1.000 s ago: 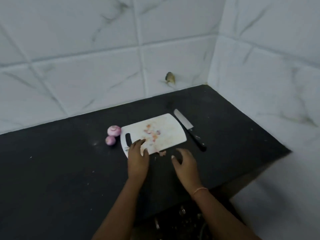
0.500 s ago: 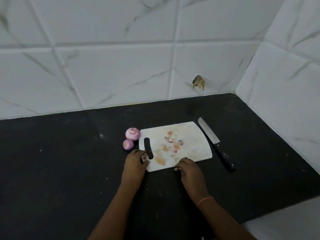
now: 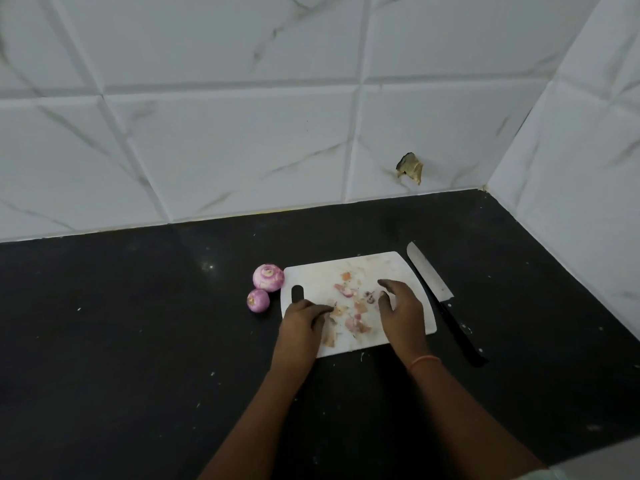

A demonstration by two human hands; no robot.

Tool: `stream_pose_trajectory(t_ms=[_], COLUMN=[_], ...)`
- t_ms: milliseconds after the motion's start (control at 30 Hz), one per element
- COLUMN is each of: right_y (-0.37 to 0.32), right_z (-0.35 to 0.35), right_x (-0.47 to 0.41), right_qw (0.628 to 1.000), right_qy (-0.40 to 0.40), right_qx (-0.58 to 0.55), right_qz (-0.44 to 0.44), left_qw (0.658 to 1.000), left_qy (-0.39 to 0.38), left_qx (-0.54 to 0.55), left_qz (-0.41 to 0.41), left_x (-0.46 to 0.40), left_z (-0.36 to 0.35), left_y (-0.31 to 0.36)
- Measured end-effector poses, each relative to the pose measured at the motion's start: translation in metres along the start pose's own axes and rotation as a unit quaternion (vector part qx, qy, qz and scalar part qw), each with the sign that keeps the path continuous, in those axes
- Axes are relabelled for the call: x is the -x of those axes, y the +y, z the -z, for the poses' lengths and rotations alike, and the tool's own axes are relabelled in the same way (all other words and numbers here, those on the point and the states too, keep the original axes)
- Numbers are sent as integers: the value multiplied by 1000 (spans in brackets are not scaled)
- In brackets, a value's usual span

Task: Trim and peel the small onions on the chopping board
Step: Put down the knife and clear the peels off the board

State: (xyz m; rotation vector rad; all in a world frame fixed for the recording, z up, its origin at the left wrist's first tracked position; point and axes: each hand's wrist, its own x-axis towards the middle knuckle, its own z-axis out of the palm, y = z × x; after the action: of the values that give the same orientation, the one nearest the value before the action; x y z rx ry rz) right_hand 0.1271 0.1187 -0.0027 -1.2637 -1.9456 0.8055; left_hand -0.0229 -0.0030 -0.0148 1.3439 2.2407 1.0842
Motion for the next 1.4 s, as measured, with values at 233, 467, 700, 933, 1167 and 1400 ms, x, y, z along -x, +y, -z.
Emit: stream_pose_trajectory(t_ms=[233,467,700,933,1167,1400], right_y=[-1,-7,-2,6,11,11], right_z=[-8,-13,-30,1,10,1], right_x=[21,-39,-33,-4,-4,15], right_qw=[957,984,920,927,950,953], right_qy=[-287,-166,-349,-271,-174,-268], right_qx=[2,-64,78,-254,-251,111], right_qz=[39,0,159,-48,-66,92], left_qw=[999,985,966,954,922,903], left_qy=[34,20,31,88,88,130], left_qx=[21,145,213,245,346,378], left_qz=[33,95,141,150,146,156], left_x=[3,19,16,4,-19,-24], left_z=[-19,-14,-20,-42,-53,-43], left_y=[1,12,19,35,49,26])
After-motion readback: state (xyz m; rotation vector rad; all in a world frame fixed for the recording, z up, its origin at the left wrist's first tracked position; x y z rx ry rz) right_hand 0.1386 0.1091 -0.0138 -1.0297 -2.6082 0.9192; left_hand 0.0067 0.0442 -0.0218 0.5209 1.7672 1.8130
